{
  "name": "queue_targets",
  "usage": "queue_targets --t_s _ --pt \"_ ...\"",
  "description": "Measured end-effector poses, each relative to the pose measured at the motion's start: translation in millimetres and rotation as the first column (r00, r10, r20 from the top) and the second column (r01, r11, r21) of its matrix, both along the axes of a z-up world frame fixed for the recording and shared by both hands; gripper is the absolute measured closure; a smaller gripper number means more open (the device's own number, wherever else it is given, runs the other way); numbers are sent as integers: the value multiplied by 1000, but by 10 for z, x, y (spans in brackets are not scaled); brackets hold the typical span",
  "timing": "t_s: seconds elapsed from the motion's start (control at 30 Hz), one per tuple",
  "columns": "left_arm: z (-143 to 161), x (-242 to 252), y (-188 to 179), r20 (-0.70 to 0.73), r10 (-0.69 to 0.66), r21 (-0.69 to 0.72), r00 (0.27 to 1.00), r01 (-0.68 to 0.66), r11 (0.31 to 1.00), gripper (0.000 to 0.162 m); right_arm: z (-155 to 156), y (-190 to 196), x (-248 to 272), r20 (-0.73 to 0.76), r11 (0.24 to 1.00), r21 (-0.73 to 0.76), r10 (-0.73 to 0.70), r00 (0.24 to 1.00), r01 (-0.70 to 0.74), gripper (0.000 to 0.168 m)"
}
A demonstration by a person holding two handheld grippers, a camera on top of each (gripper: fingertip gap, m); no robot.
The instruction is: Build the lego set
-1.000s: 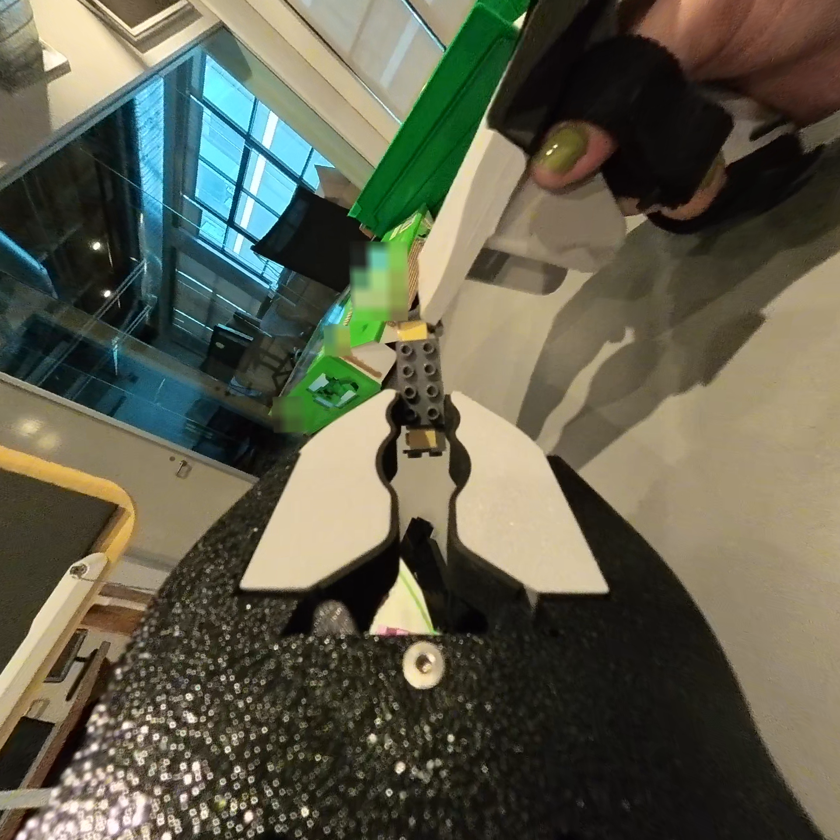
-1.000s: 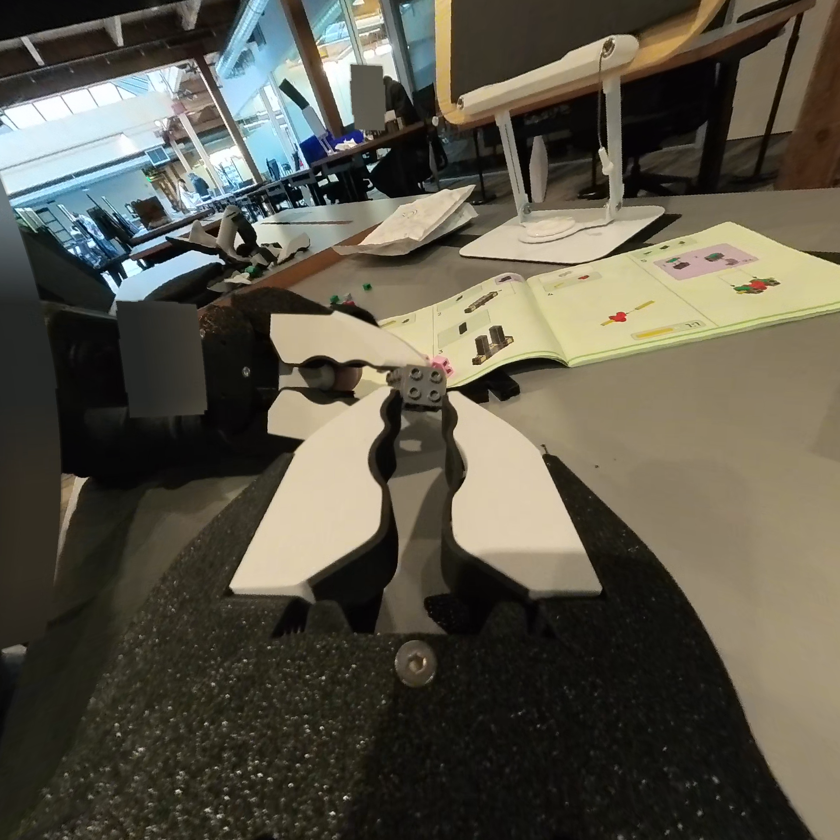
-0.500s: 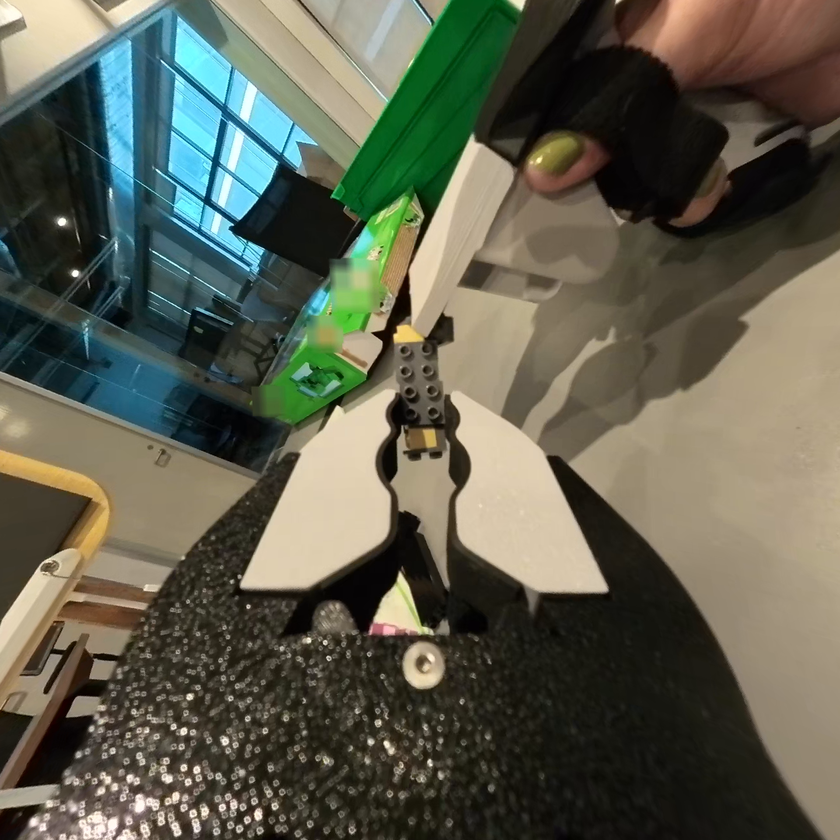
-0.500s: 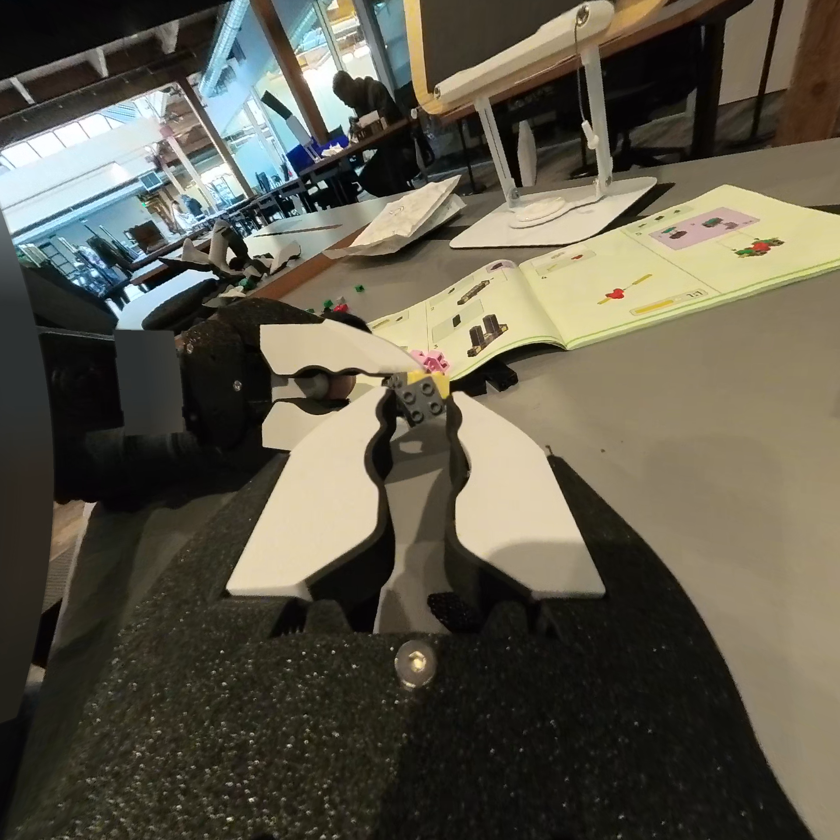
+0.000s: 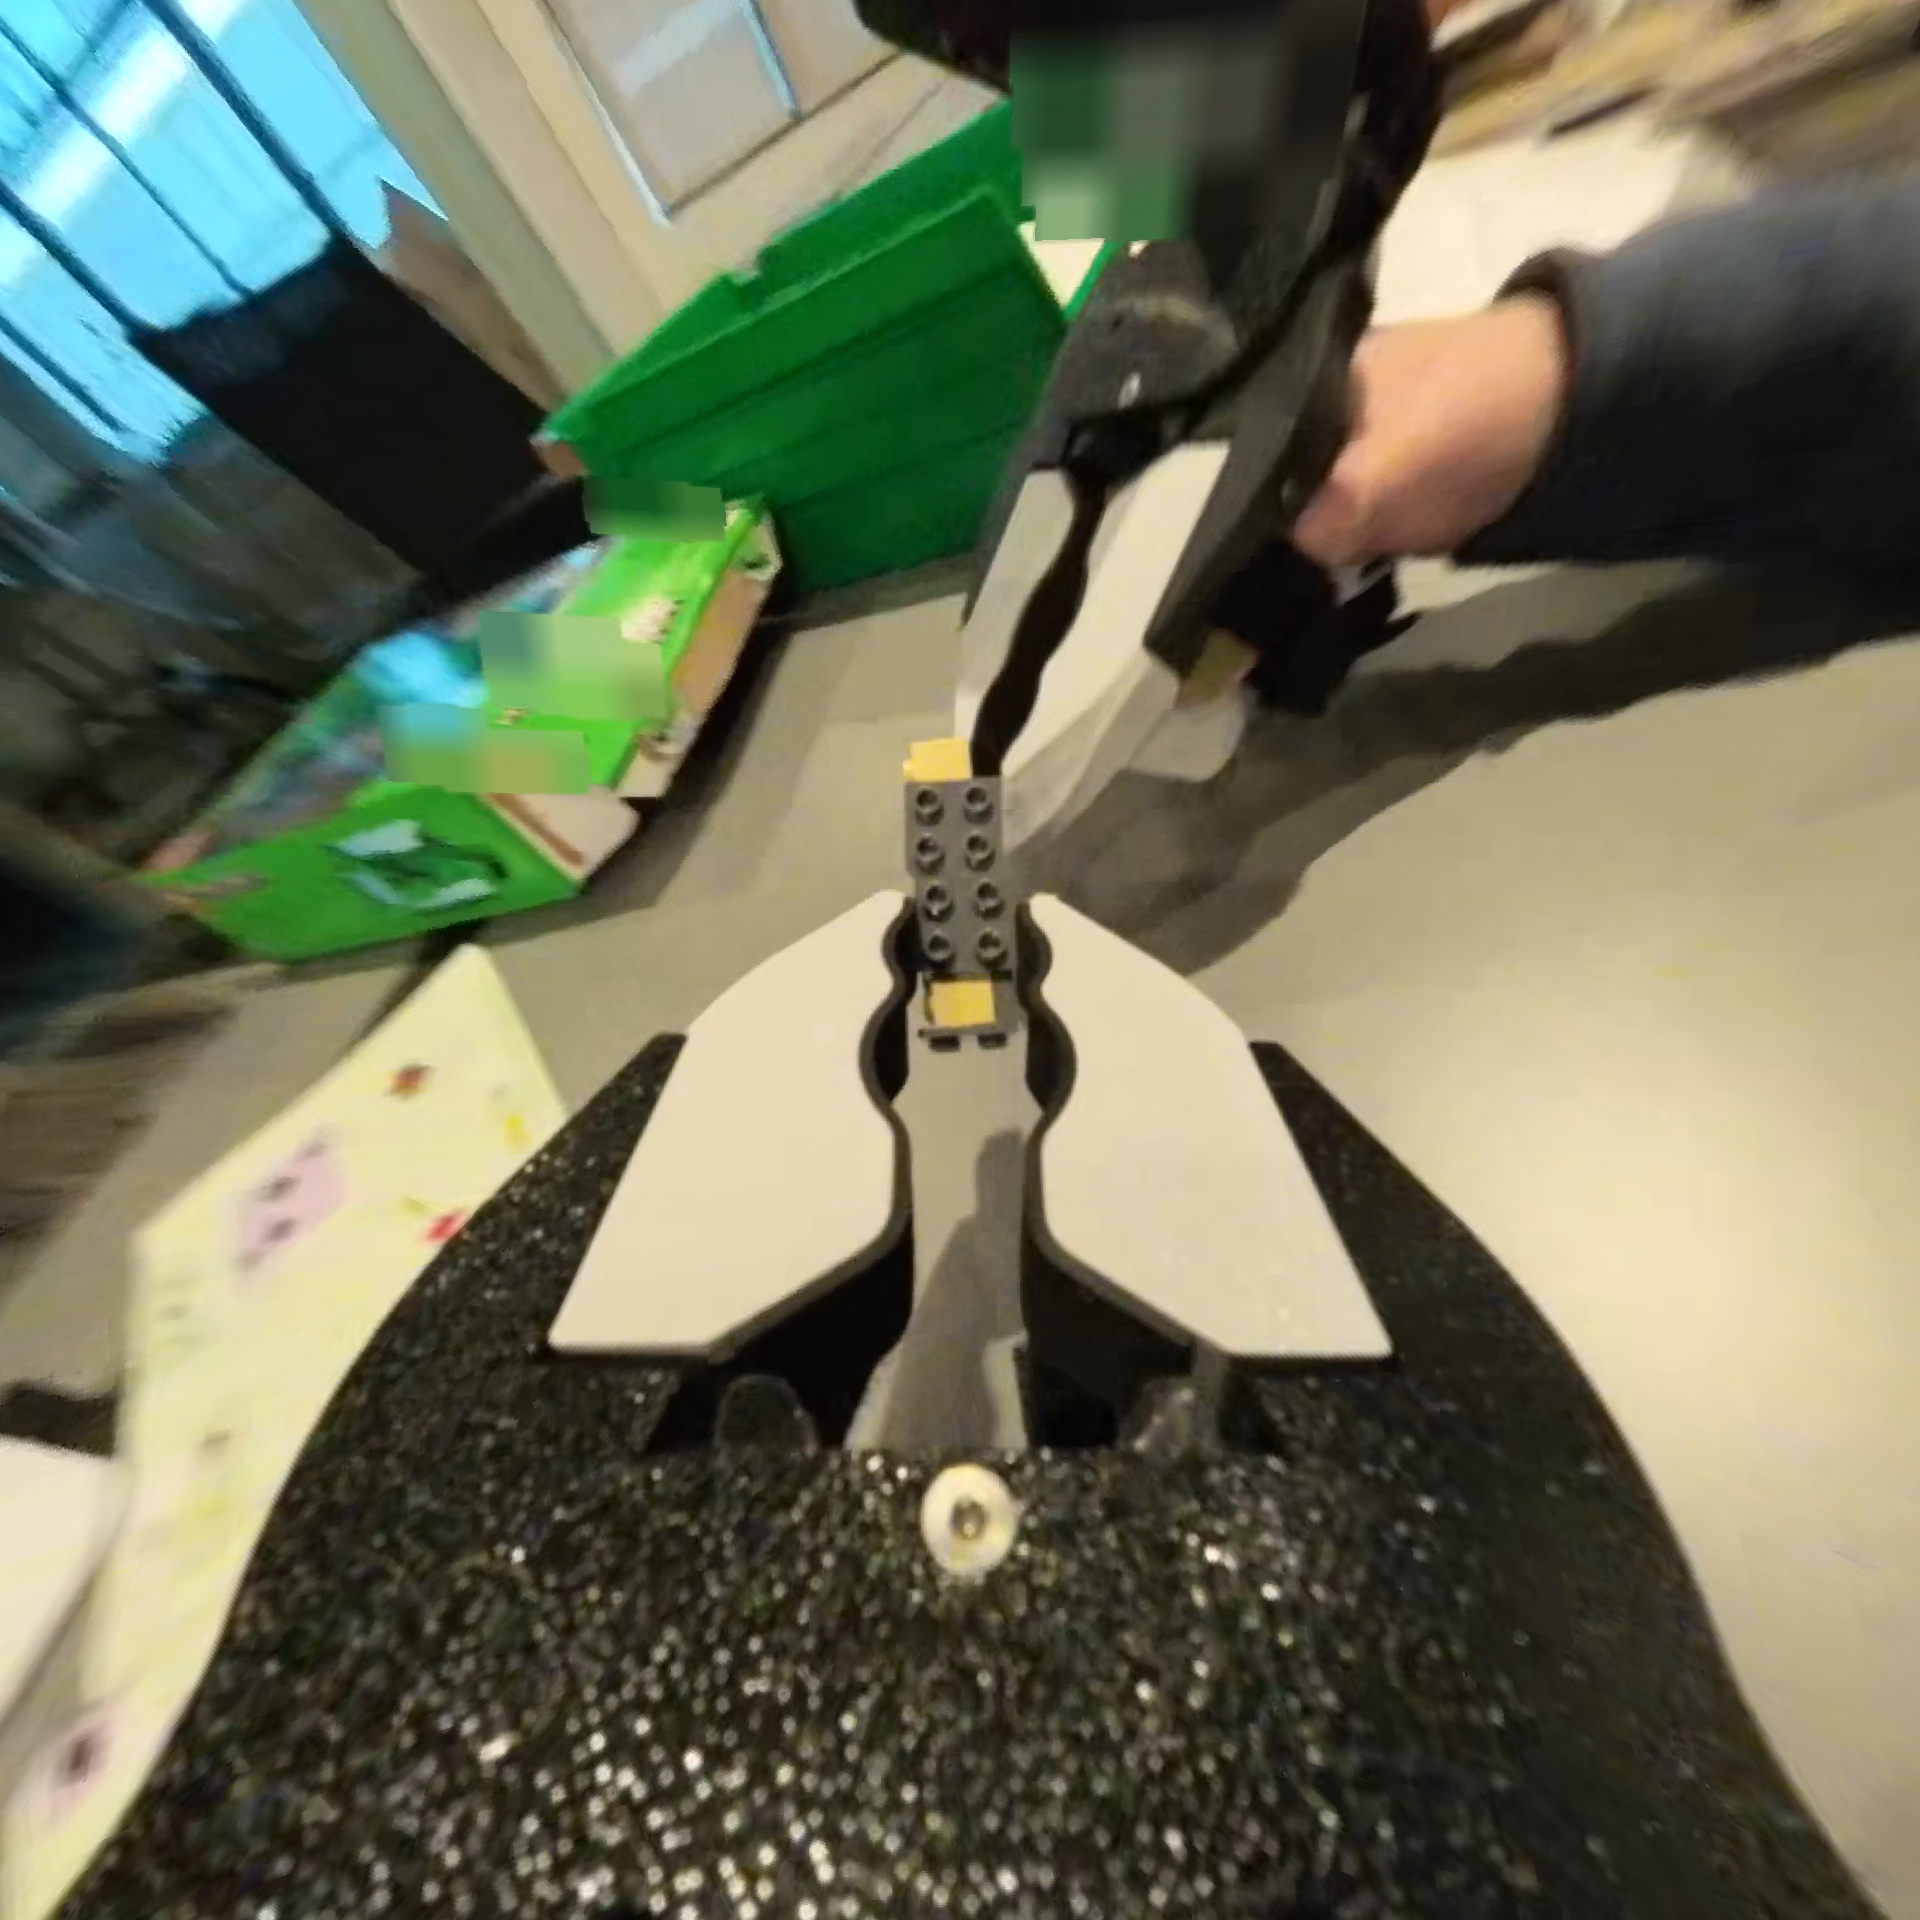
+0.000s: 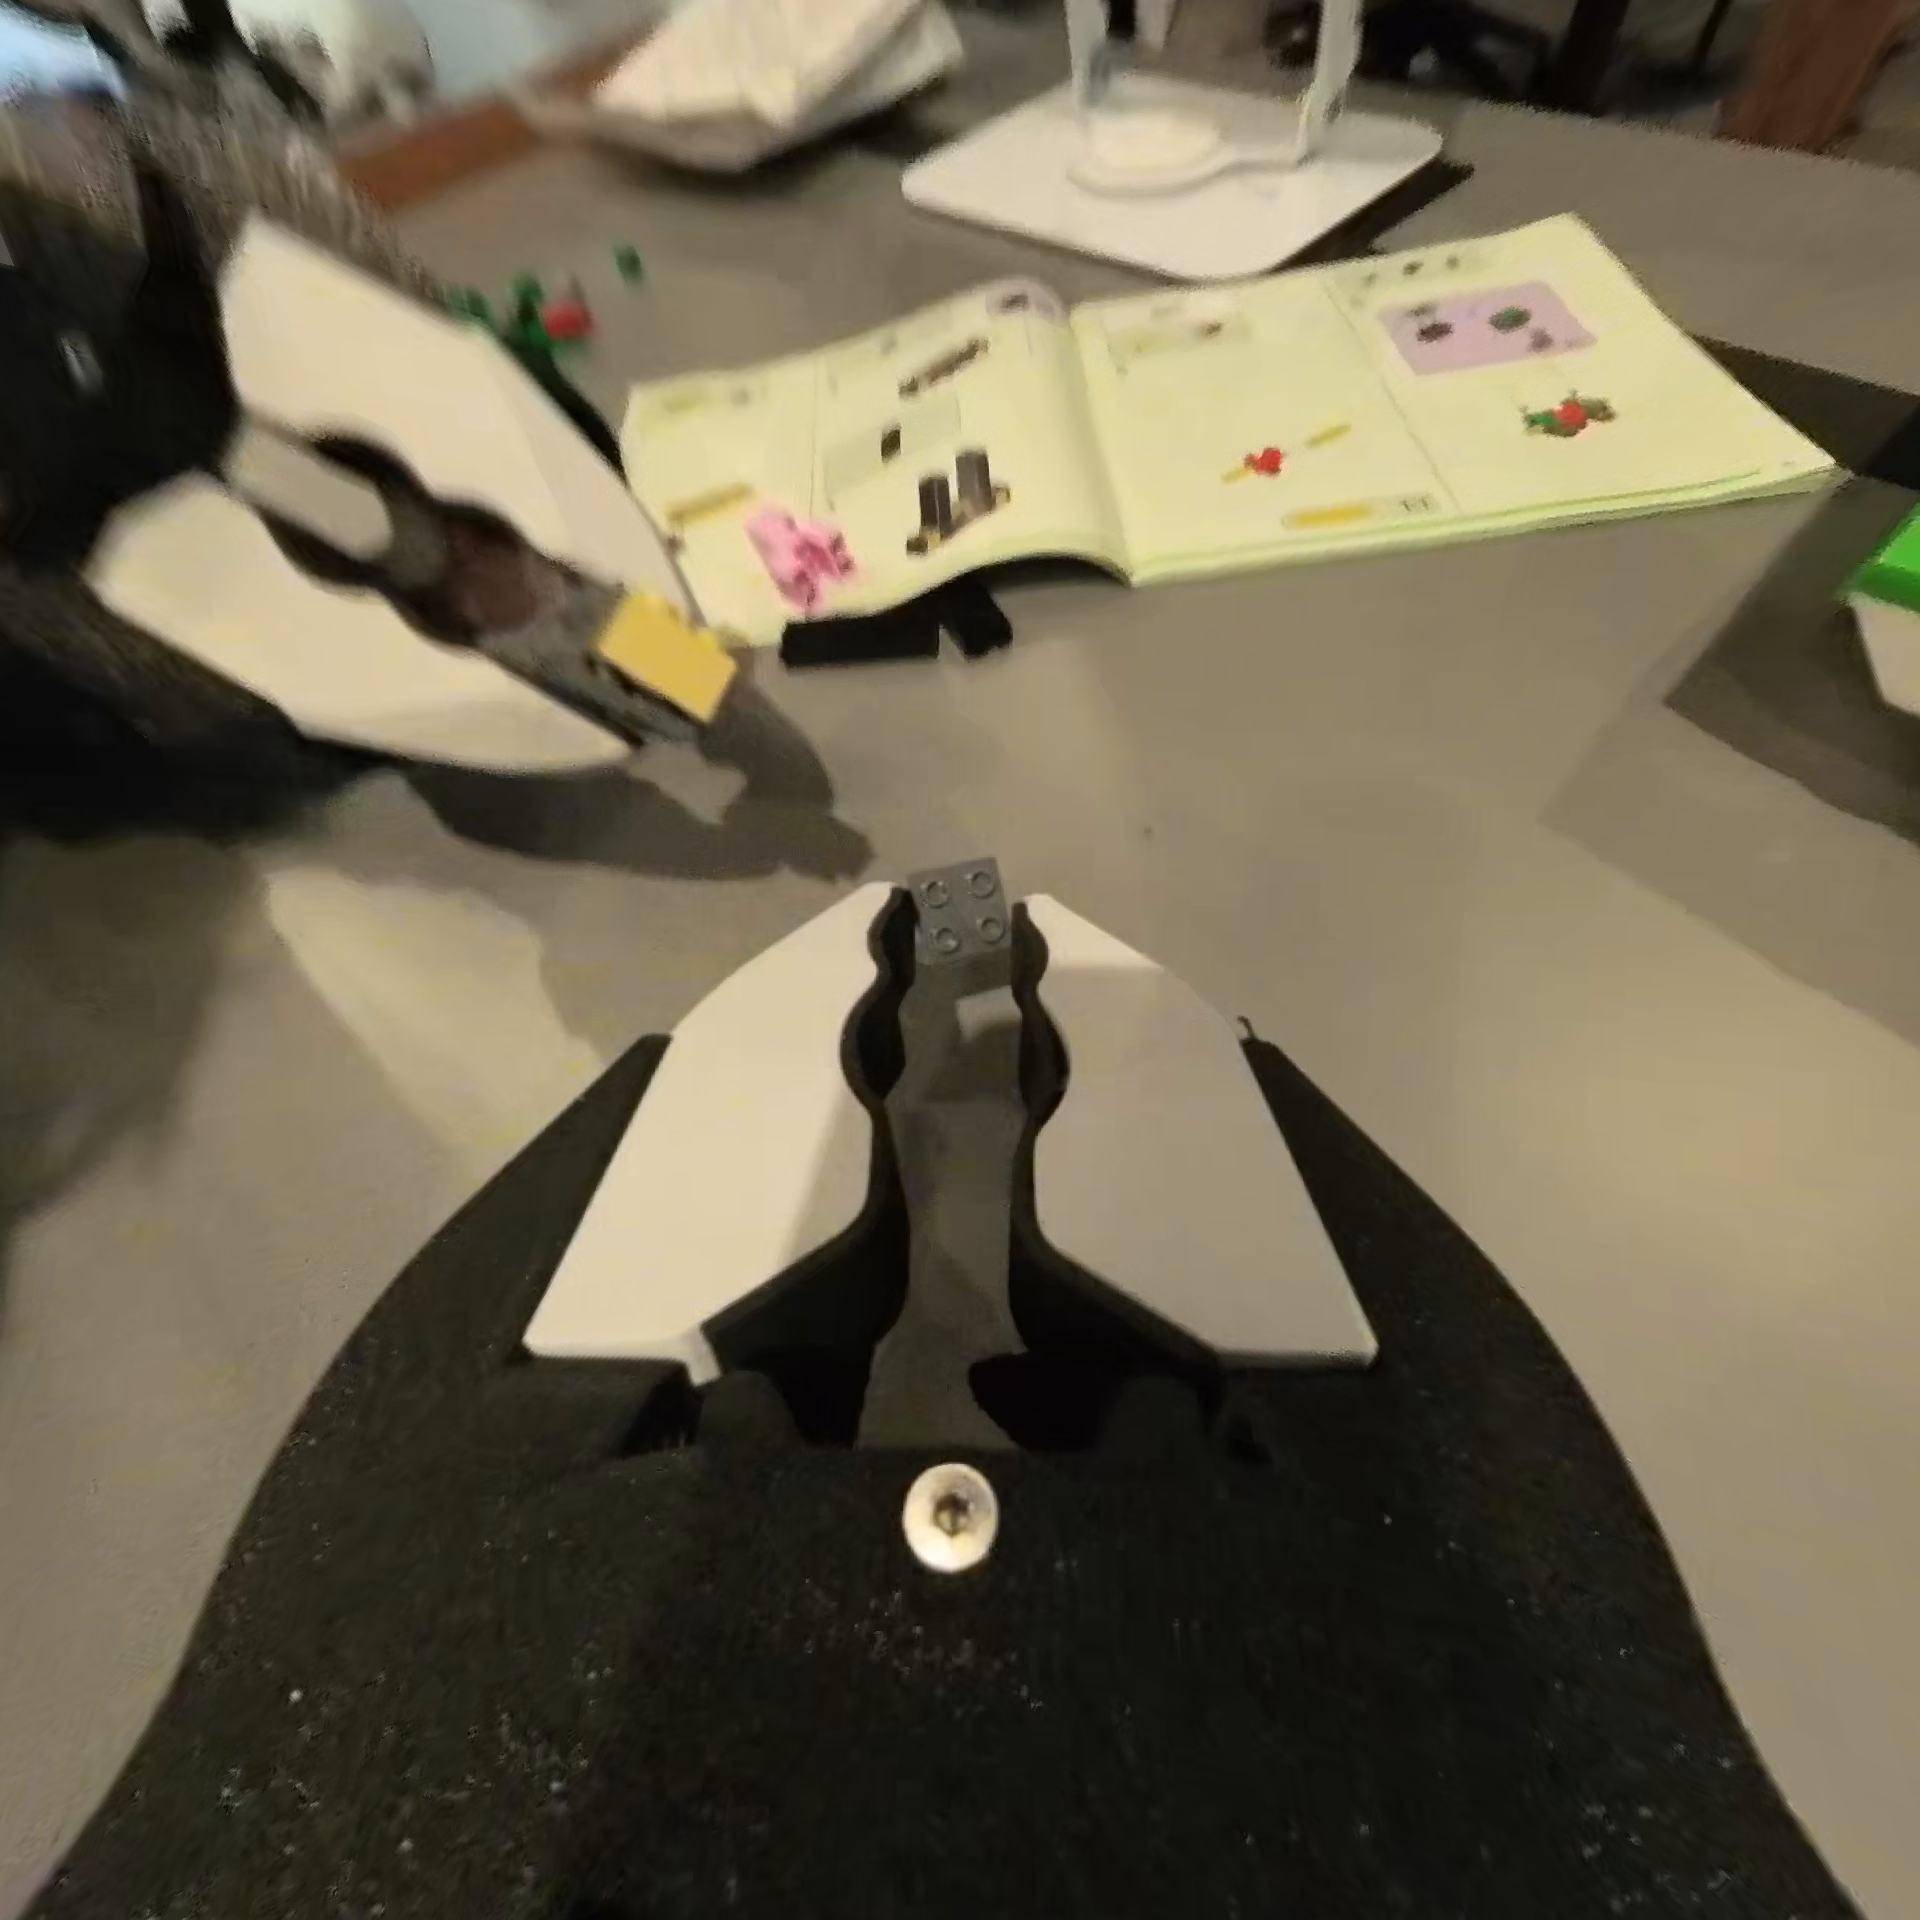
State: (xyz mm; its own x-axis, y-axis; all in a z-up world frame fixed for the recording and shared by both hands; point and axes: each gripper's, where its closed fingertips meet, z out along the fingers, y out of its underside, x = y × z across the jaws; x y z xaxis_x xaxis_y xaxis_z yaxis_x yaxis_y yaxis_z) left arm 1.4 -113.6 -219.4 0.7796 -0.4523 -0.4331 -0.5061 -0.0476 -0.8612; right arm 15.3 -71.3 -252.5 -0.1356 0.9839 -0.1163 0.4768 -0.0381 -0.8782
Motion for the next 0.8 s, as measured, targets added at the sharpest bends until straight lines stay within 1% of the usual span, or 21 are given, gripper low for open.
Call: queue_targets --t_s 0.1,0.17,0.27,0.33,0.37,0.4,0.5,0.57,0.6,0.67,0.73,0.8 --pt "80 89 -63 207 -76 -141 975 106 984 145 -106 -25 81 101 987 143 58 993 -72 151" --pt "151 118 -120 360 -107 -227 927 198 954 145 -168 -34 122 162 959 256 85 983 -125 152" --pt "273 147 -238 575 -139 -309 806 371 875 145 -272 -98 162 245 905 364 133 961 -218 152" --pt "351 141 -307 692 -143 -317 708 475 821 145 -333 -140 170 285 866 422 154 946 -268 152" --pt "379 115 -320 730 -137 -310 670 503 807 145 -358 -163 172 302 848 444 164 939 -291 152" --pt "391 81 -325 753 -129 -306 645 517 799 145 -380 -185 174 320 831 461 174 932 -313 151" --pt "393 -16 -325 776 -109 -308 622 524 794 145 -440 -224 186 362 792 493 190 912 -361 151" --pt "421 -40 -350 792 -111 -304 600 545 781 145 -445 -253 175 361 788 491 205 910 -372 141" --pt "430 -46 -364 800 -111 -304 590 557 773 145 -430 -279 168 353 795 476 219 910 -376 132" --pt "436 -52 -393 814 -107 -308 571 580 754 145 -356 -276 152 330 809 463 221 918 -362 119" --pt "445 -47 -418 836 -97 -309 541 608 731 145 -111 -325 97 219 804 488 265 939 -340 117" --pt "426 -16 -457 851 -85 -322 518 643 695 145 263 -506 35 41 798 501 365 930 -335 116"
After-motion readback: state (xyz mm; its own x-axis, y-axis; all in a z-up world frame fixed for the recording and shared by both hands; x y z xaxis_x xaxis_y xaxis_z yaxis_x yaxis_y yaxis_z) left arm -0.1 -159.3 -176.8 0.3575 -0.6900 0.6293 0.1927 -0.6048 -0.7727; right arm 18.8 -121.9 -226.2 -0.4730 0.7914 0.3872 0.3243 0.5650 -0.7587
